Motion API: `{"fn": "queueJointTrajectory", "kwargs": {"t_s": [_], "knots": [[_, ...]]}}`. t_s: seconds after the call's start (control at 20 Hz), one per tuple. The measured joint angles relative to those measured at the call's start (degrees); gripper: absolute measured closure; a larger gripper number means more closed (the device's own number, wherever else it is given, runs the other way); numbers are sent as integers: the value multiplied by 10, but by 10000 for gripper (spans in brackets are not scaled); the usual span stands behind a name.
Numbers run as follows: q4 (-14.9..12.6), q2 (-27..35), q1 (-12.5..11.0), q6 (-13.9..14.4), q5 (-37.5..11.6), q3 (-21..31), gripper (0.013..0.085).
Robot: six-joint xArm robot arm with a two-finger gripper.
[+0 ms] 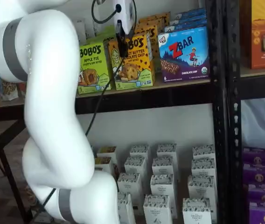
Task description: Pick up the orange box on the top shelf, the fifth box from the left
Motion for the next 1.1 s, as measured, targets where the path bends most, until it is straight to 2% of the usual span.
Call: {"fn": "queueJointTrajectory", "kwargs": {"t_s": [0.45, 0.5, 0.55, 0.65, 0.7, 0.75, 0.8, 0.85, 0.9, 1.05, 1.1], "knots": [[-5, 2, 3, 1, -9, 6, 130], [-5, 2, 2, 1, -8, 5, 170], [-5, 4, 2, 0, -6, 3, 170], [-5, 5, 1, 0, -3, 1, 250], [-5, 6, 1, -1, -2, 0, 250], [-5, 6, 0, -1, 0, -1, 290], [-4, 7, 0, -1, 1, -2, 290], [-4, 7, 0, -1, 1, -3, 330], [-4, 7, -1, -1, 2, -3, 330], [-3, 8, -1, -2, 5, -6, 410], [-3, 8, -2, -2, 5, -7, 410]]}}
